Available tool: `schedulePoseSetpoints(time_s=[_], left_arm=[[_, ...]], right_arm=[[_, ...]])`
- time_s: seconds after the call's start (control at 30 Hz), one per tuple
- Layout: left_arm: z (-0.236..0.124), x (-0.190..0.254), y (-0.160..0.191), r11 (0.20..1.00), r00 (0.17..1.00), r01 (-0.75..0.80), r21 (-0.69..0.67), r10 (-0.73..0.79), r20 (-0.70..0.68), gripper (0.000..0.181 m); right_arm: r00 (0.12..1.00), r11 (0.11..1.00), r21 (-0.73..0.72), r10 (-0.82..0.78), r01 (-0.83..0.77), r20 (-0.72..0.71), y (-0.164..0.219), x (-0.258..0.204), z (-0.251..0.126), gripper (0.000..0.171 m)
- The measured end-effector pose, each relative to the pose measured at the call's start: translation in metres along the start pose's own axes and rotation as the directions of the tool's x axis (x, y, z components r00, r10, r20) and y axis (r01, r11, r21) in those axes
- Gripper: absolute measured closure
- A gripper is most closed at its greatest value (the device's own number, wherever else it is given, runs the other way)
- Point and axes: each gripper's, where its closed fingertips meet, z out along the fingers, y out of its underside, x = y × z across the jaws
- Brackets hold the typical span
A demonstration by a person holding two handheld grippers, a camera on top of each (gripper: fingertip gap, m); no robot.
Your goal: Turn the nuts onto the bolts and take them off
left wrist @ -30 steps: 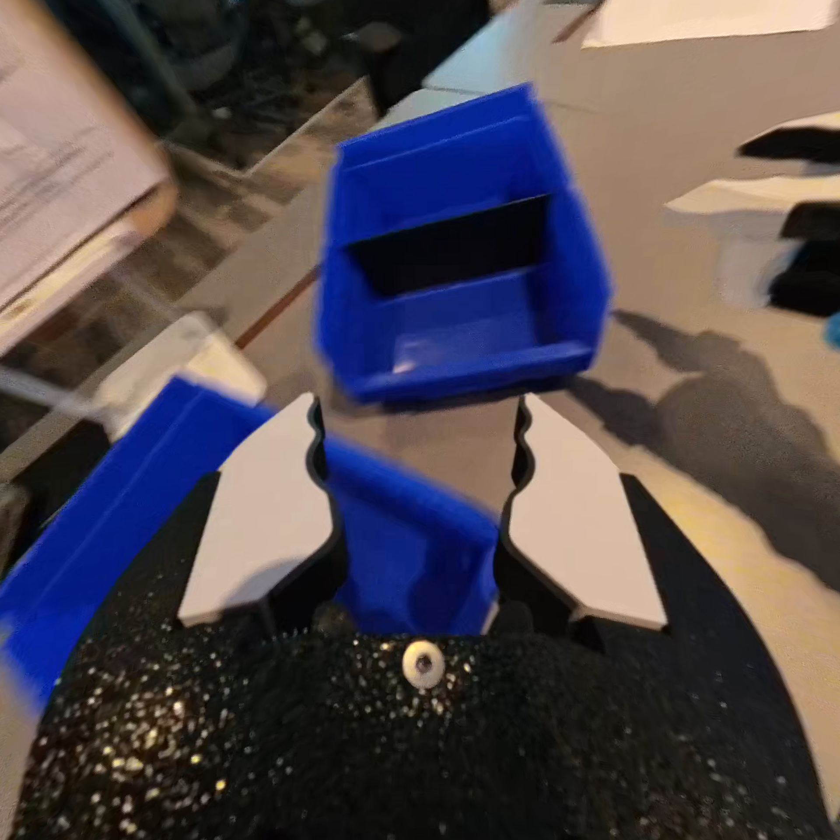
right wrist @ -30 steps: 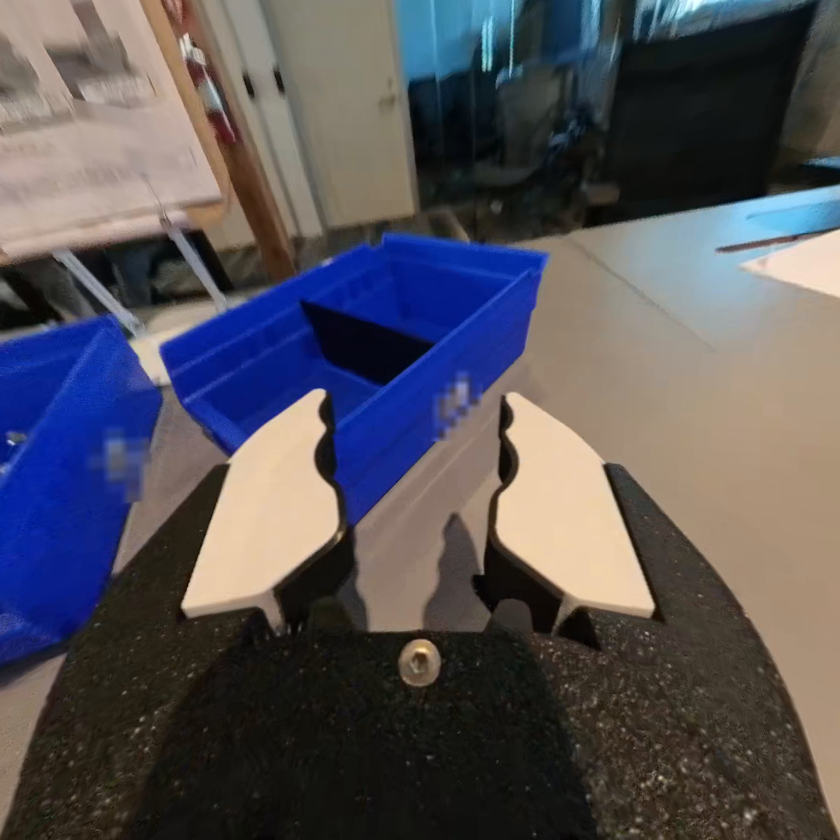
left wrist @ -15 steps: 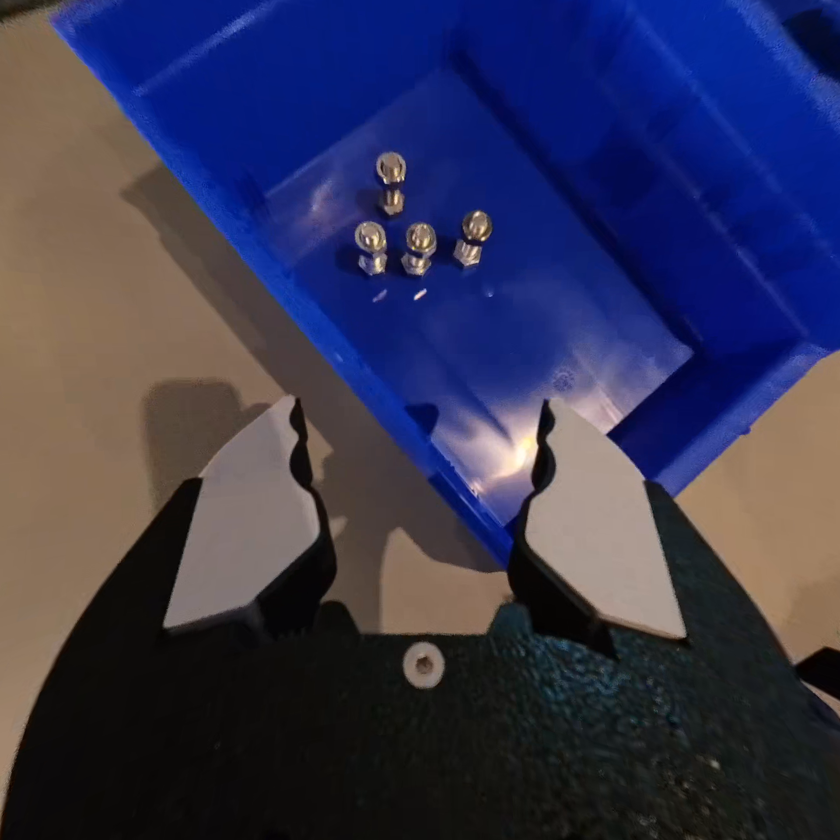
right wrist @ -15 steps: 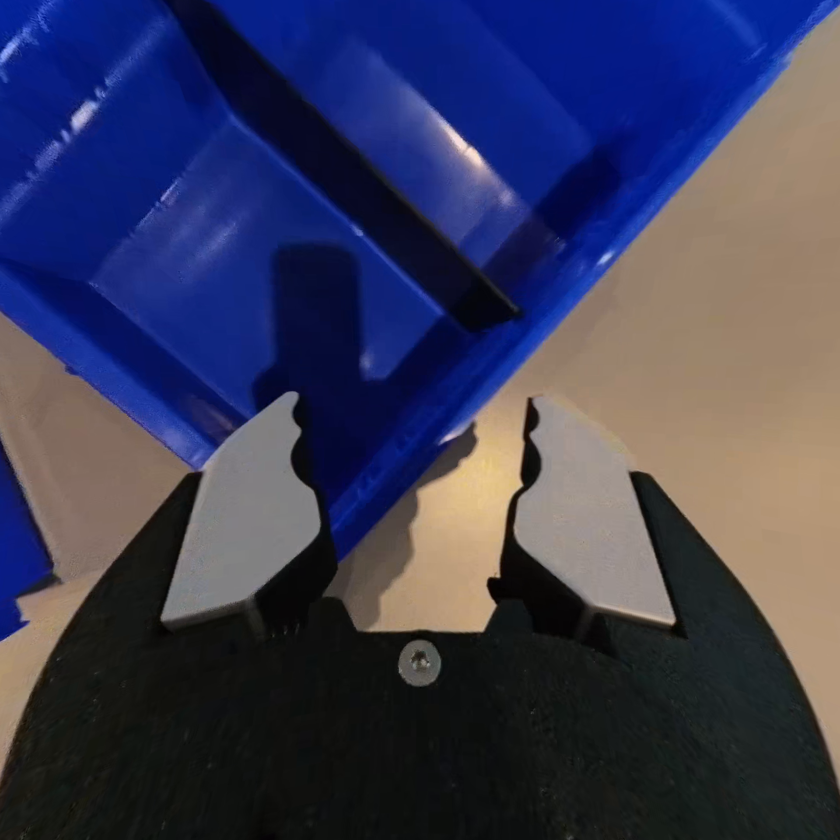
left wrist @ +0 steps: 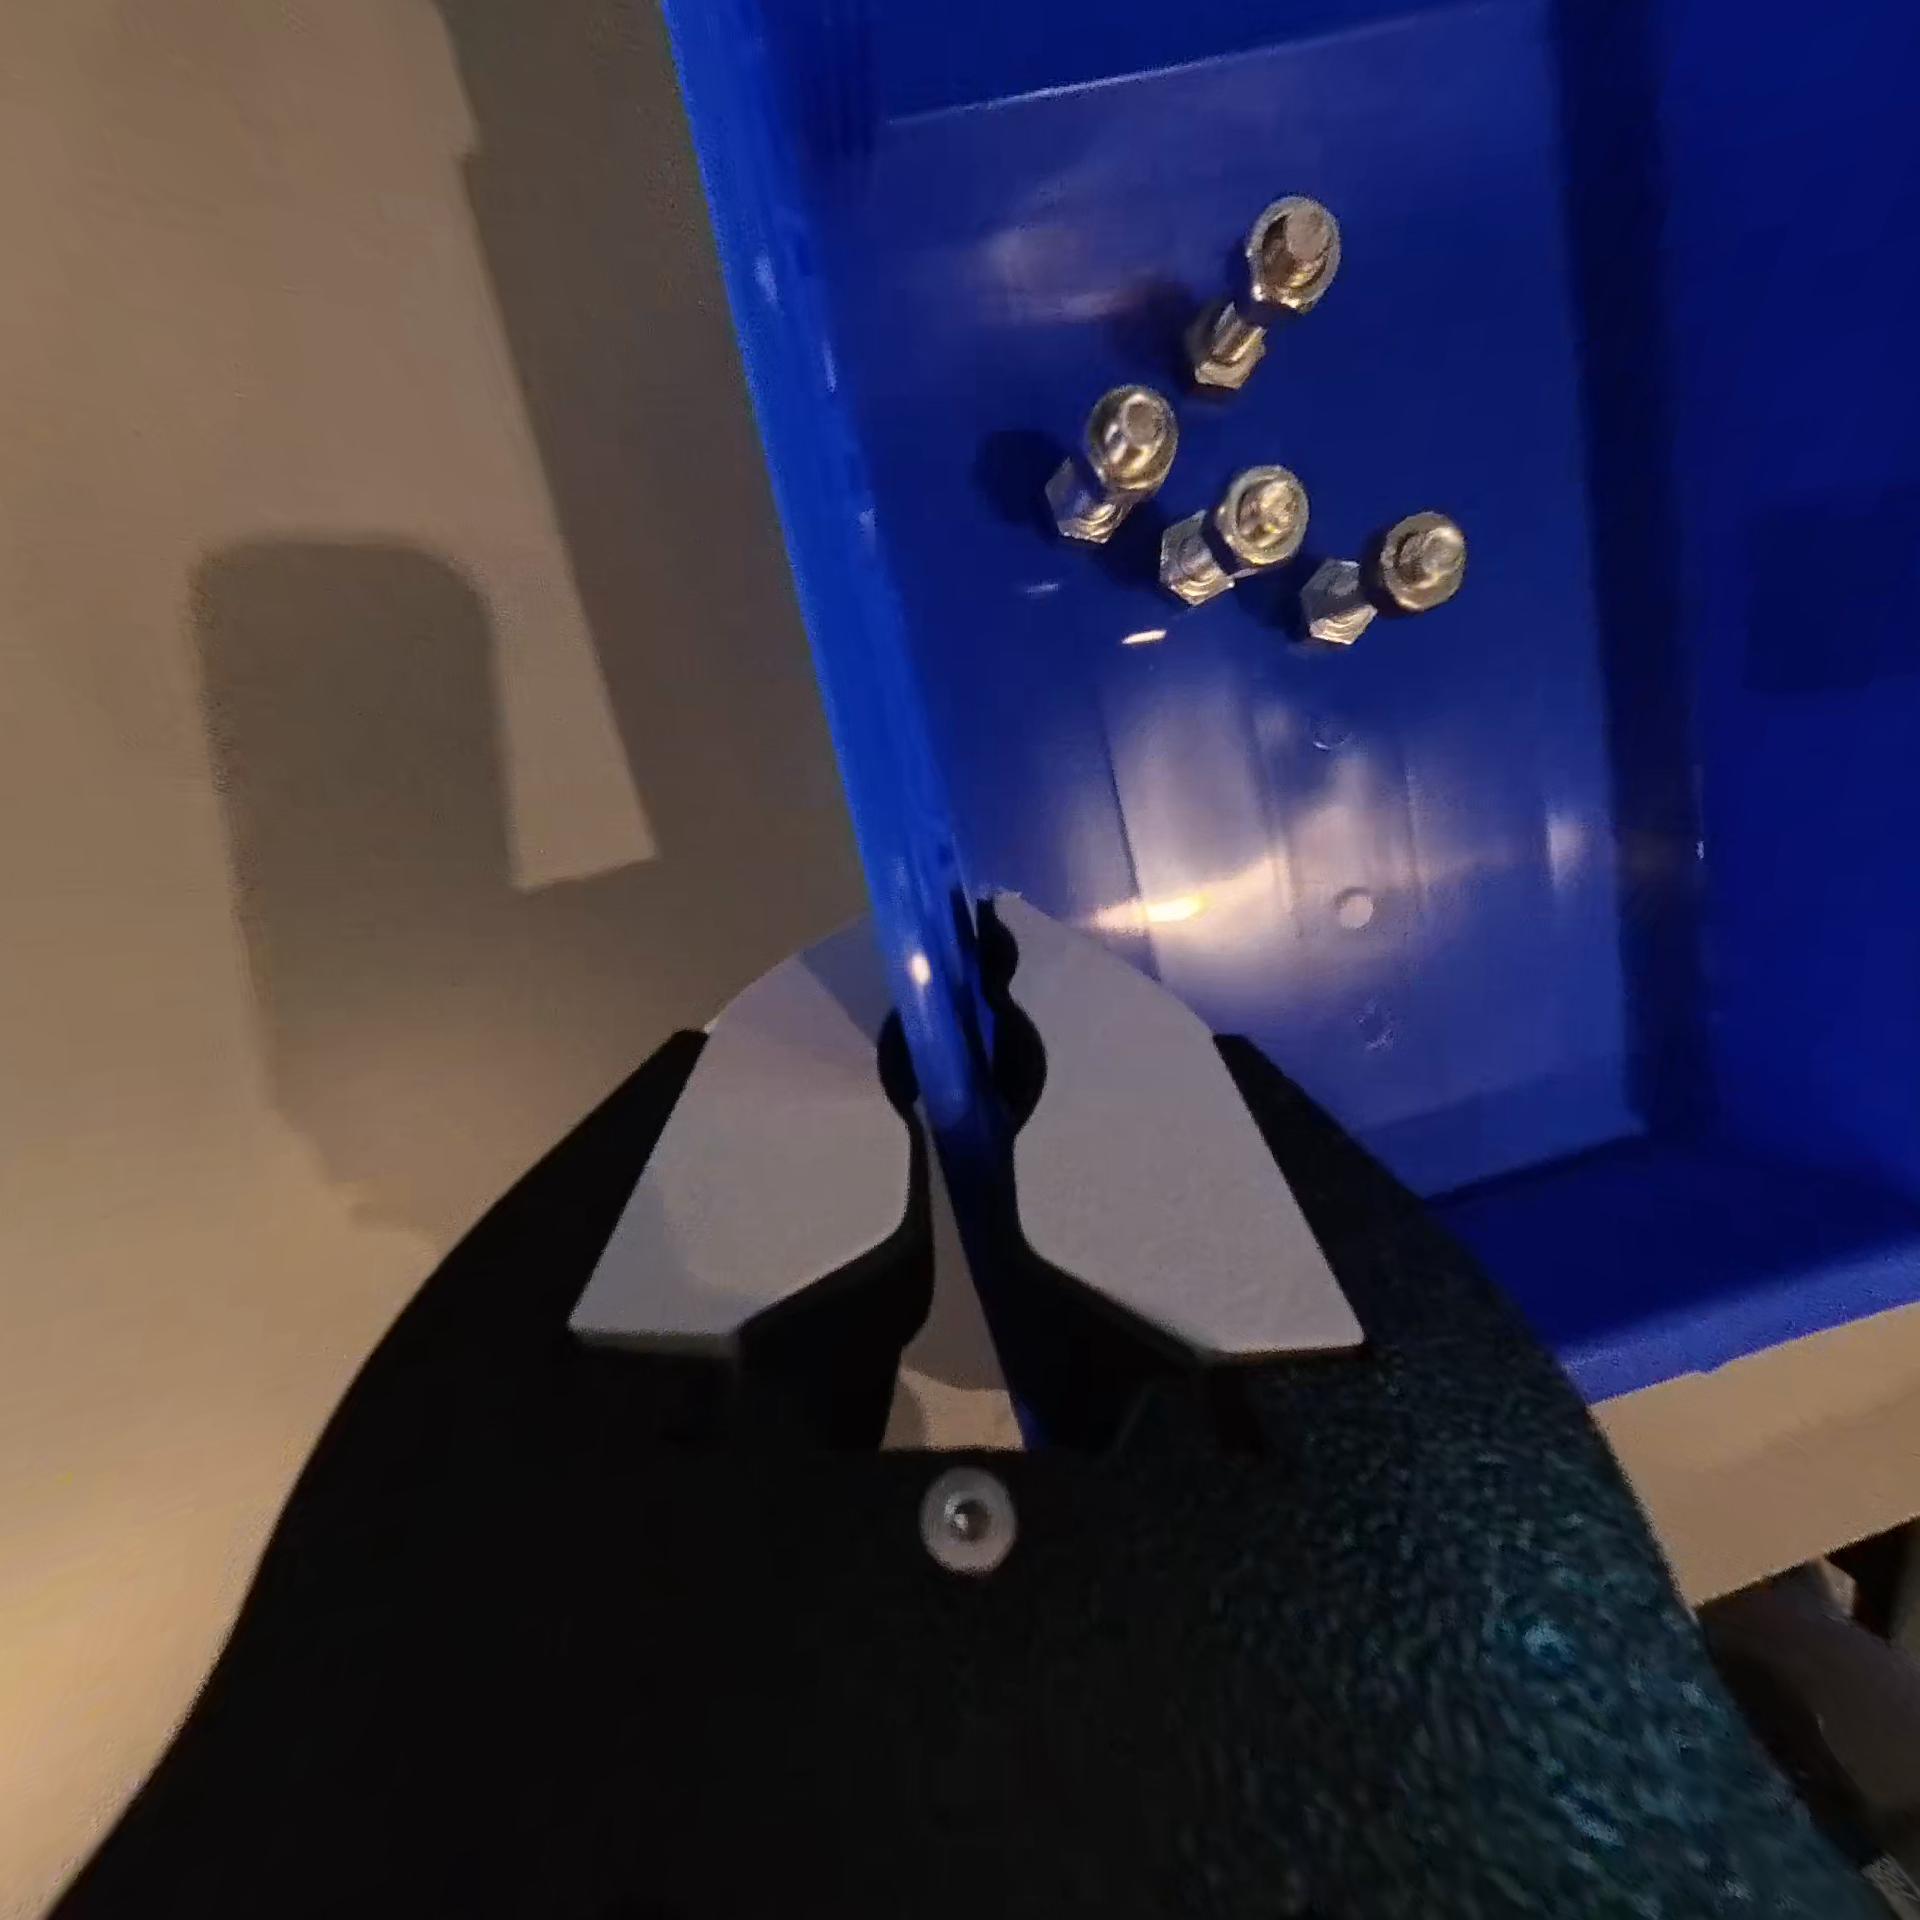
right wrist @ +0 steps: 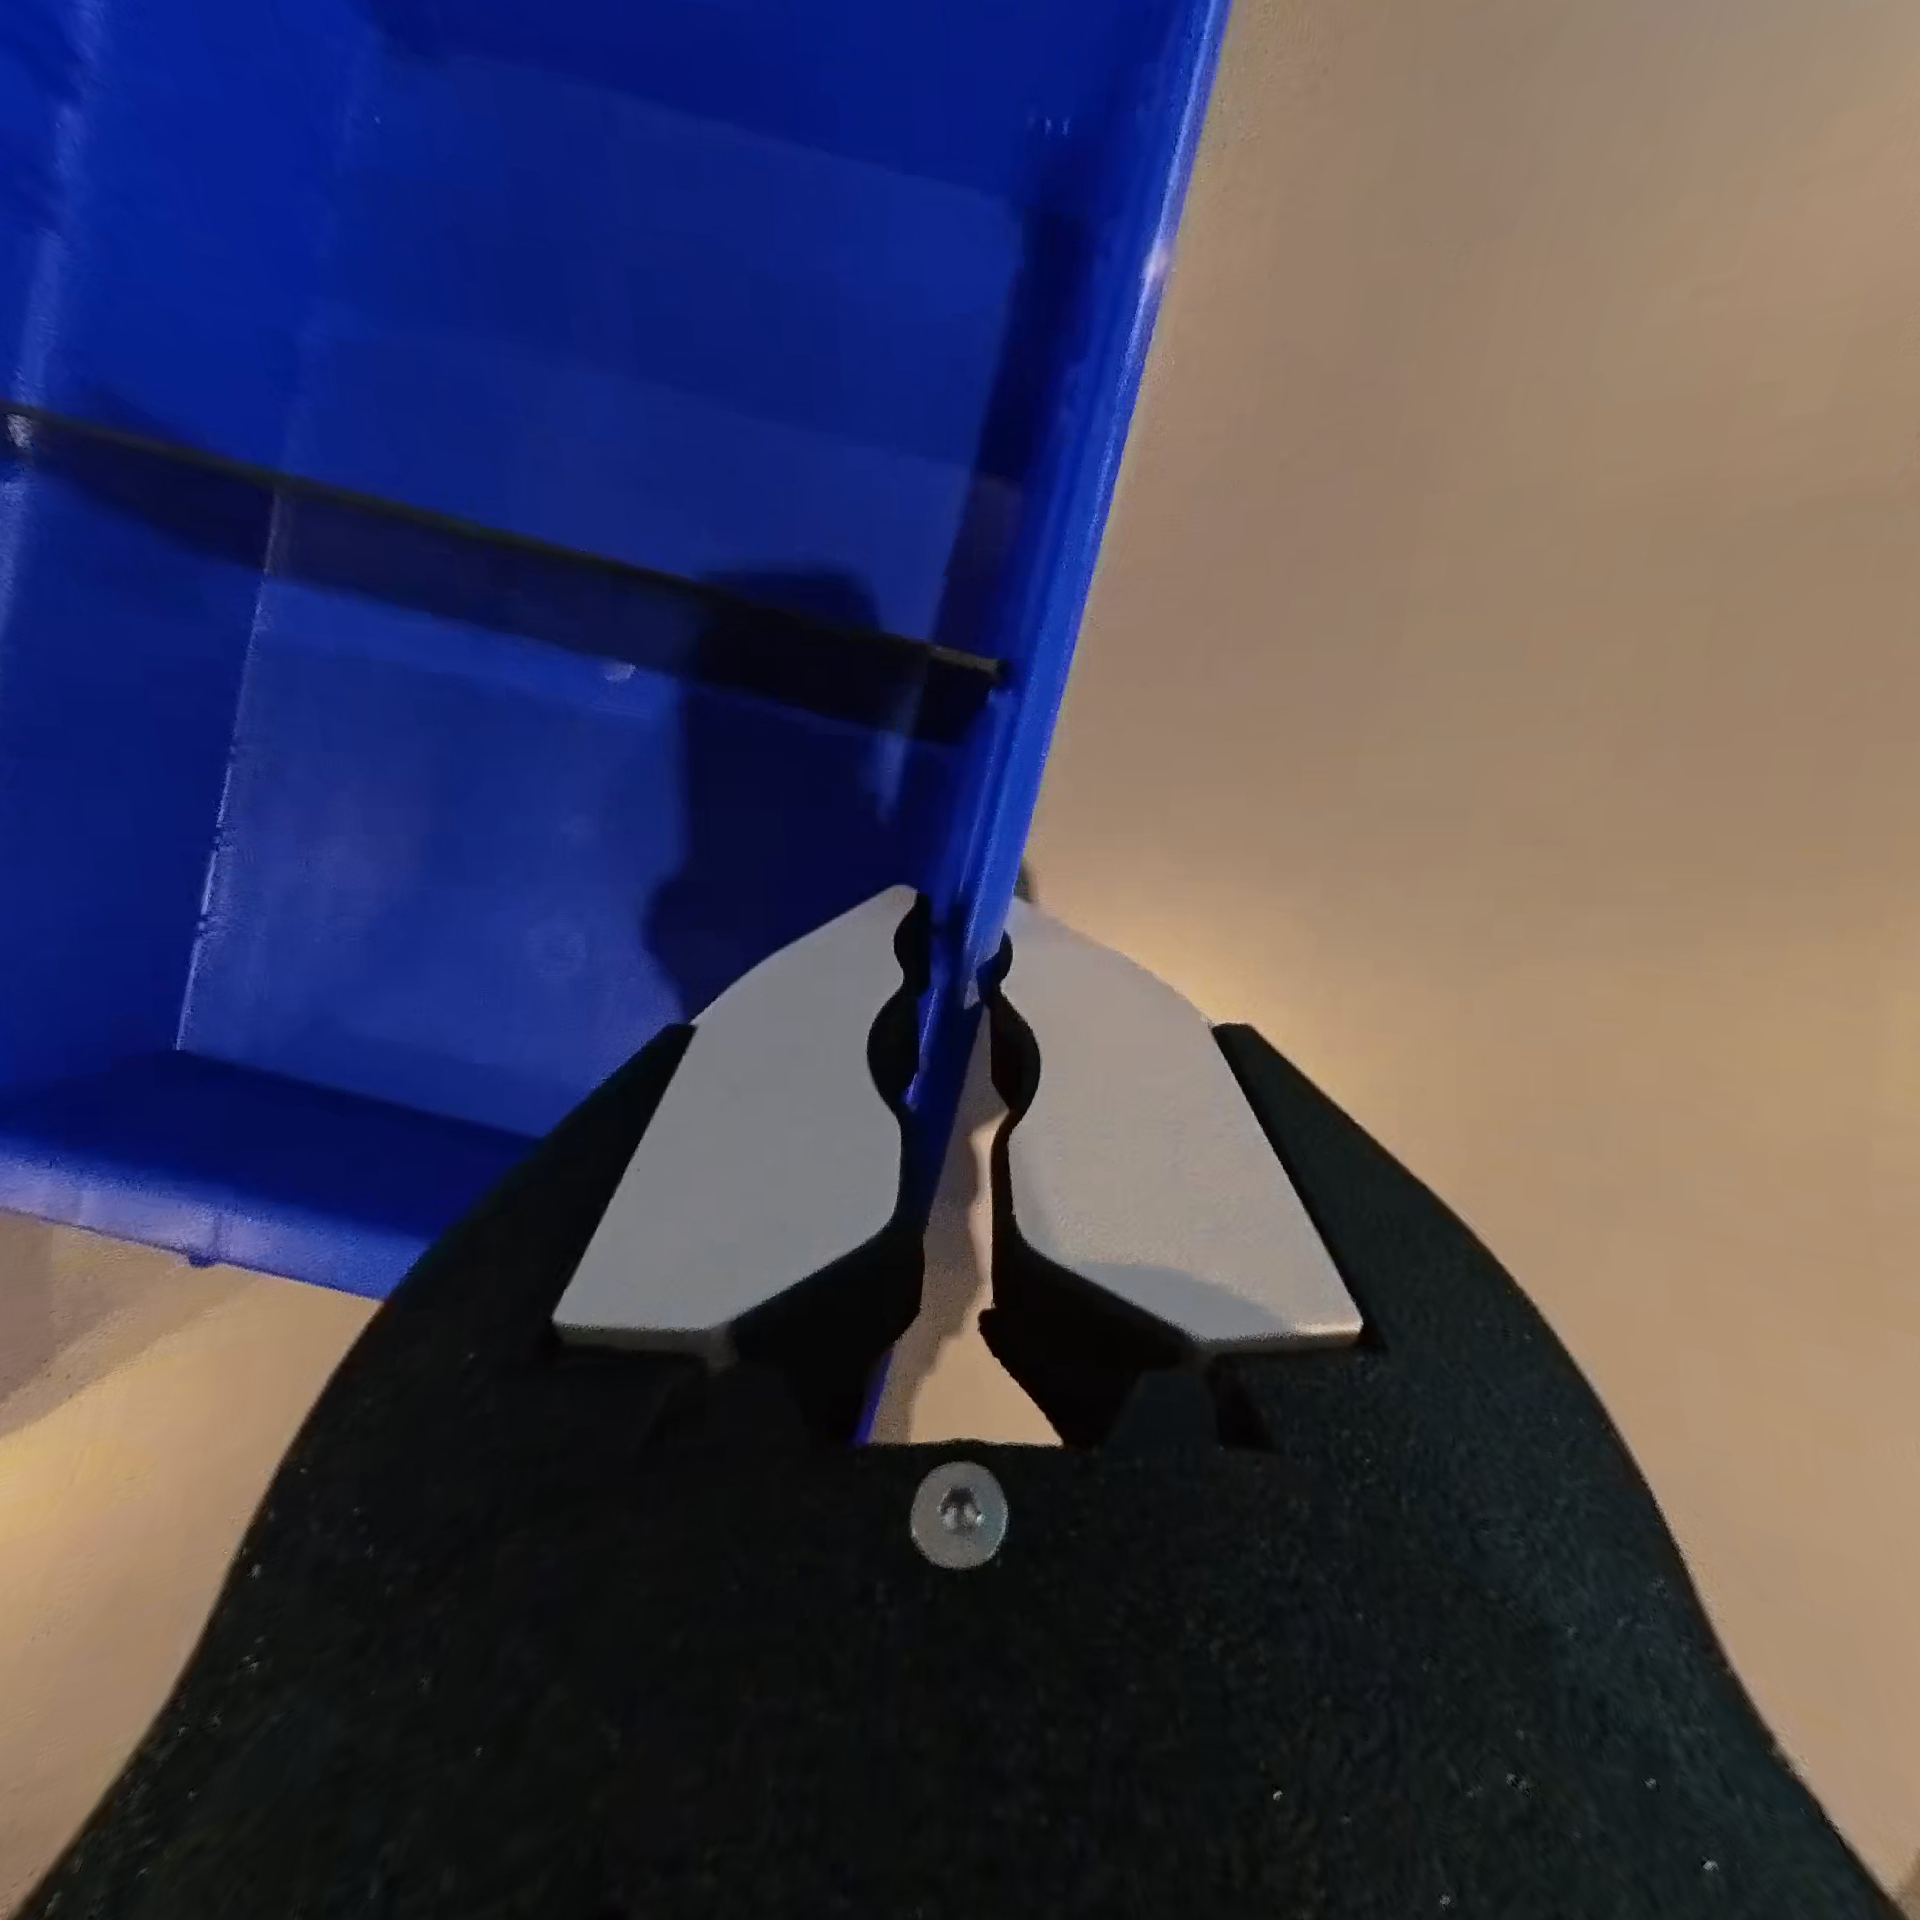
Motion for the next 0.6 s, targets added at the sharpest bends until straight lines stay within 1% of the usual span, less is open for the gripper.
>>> schedulePoseSetpoints(time_s=[0.03,0.1,0.2,0.23,0.3,0.33,0.4,0.47,0.53,0.57,0.6], left_arm=[[-0.001,-0.005,0.001,1.000,1.000,0.004,-0.001,-0.004,0.005,0.175],[-0.004,-0.018,0.004,1.000,1.000,0.021,0.003,-0.021,0.019,0.175],[-0.010,-0.045,0.009,0.999,0.998,0.037,0.007,-0.037,0.048,0.175],[-0.013,-0.055,0.011,0.999,0.998,0.040,0.007,-0.040,0.057,0.175],[-0.018,-0.077,0.015,0.999,0.996,0.051,0.007,-0.051,0.067,0.175],[-0.020,-0.088,0.018,0.998,0.996,0.056,0.009,-0.056,0.069,0.175],[-0.025,-0.111,0.022,0.998,0.996,0.063,0.015,-0.064,0.066,0.175],[-0.030,-0.133,0.027,0.998,0.996,0.062,0.014,-0.063,0.064,0.174],[-0.036,-0.157,0.033,0.998,0.996,0.061,0.007,-0.061,0.067,0.174],[-0.039,-0.169,0.036,0.998,0.996,0.063,0.003,-0.063,0.070,0.175],[-0.042,-0.180,0.039,0.998,0.995,0.062,0.000,-0.062,0.075,0.175]], right_arm=[[1.000,1.000,0.008,-0.004,0.004,-0.001,0.000,0.000,0.000,0.163],[1.000,1.000,0.016,-0.016,0.016,-0.007,0.000,0.000,0.000,0.163],[0.994,0.995,0.045,-0.090,0.093,-0.059,-0.002,0.002,-0.004,0.158],[0.990,0.991,0.070,-0.110,0.117,-0.088,-0.004,0.002,-0.010,0.152],[0.986,0.970,0.193,-0.129,0.147,-0.102,-0.015,-0.007,-0.032,0.143],[0.986,0.946,0.277,-0.150,0.166,-0.076,-0.023,-0.020,-0.047,0.145],[0.975,0.870,0.449,-0.220,0.203,-0.014,-0.038,-0.057,-0.079,0.150],[0.931,0.772,0.577,-0.361,0.264,0.057,-0.046,-0.109,-0.106,0.153],[0.859,0.693,0.648,-0.498,0.314,0.116,-0.047,-0.162,-0.122,0.154],[0.823,0.678,0.650,-0.551,0.343,0.141,-0.045,-0.184,-0.122,0.151],[0.797,0.680,0.631,-0.583,0.373,0.157,-0.043,-0.200,-0.117,0.144]])
